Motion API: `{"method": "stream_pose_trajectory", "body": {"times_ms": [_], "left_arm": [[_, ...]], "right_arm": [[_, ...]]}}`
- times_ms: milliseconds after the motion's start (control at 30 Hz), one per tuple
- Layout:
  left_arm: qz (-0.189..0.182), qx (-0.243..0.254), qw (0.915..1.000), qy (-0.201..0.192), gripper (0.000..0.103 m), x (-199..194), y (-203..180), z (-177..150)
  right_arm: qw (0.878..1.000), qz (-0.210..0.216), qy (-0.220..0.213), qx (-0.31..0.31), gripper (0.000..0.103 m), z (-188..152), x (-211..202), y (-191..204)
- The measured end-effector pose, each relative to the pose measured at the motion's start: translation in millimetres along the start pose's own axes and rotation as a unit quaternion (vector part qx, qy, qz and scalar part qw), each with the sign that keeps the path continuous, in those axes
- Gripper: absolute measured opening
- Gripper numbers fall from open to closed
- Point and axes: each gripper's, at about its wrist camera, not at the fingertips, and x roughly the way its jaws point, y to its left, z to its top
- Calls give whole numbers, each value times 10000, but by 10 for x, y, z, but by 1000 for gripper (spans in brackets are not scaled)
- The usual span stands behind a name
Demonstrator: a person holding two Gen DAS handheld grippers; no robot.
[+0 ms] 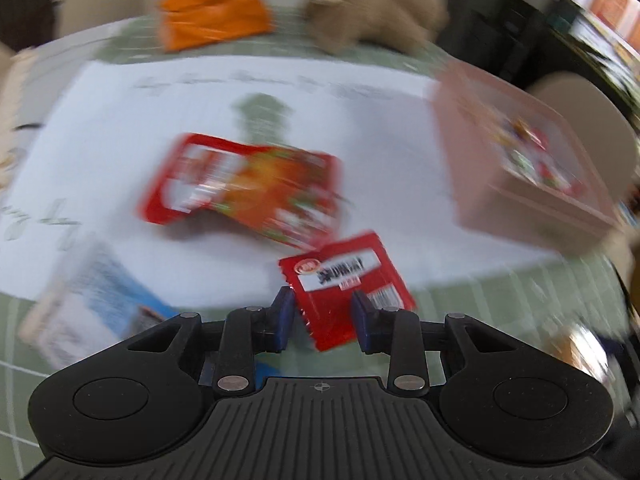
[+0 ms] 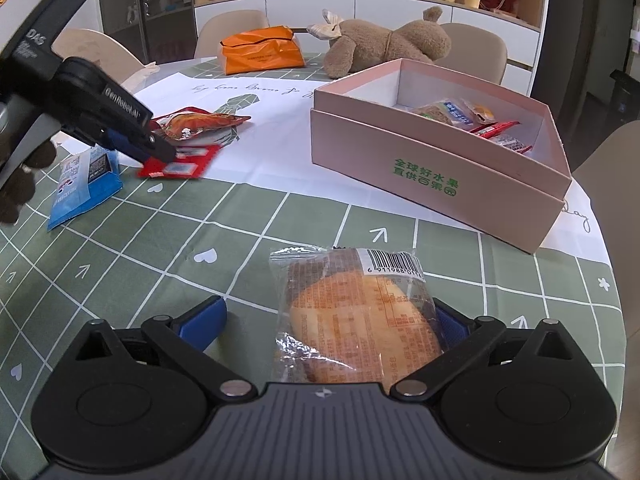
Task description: Organize snacks
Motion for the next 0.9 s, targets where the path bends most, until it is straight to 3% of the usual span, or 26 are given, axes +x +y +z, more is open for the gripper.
{"method": "stream_pose_trajectory", "body": {"times_ms": [67, 133, 233, 267, 333, 400, 467, 533, 667, 800, 900], "left_arm": [[-408, 165, 9989, 189, 35, -4, -109, -39], [-534, 92, 9984, 146, 35, -49, -146, -44], [-286, -783, 9961, -296, 35, -159, 68, 93], [-161, -1218, 9914, -449, 35, -194, 201, 151], [267, -2070, 9744, -836, 34, -298, 457, 249], [612, -2392, 9611, -1241, 34, -377, 600, 362], [780, -2226, 9633, -1281, 34, -319, 626, 536], [1053, -1827, 9715, -1078, 34, -144, 596, 678], [1538, -1007, 9803, -725, 33, 215, 513, 766], [1316, 47, 9880, -802, 32, 236, 282, 614], [1168, 974, 9857, -733, 32, 207, 62, 477]], "right_arm": [[10000, -7, -5, 7, 103, -1, -3, 4], [10000, -5, -6, 4, 103, -2, -4, 4], [10000, -3, -7, 2, 103, -2, -3, 4], [10000, -4, -6, 3, 103, -4, -4, 4], [10000, -4, -10, 4, 103, -4, -4, 4], [10000, -6, -23, 8, 103, -5, -4, 8], [10000, -5, -42, 14, 103, -11, -8, 10], [10000, -7, -65, 18, 103, -17, -10, 13], [10000, 5, -54, 3, 103, -15, -9, 12], [9999, 85, 90, -61, 103, 9, -15, 2], [9994, 197, 257, -153, 103, 57, -2, -15]]}}
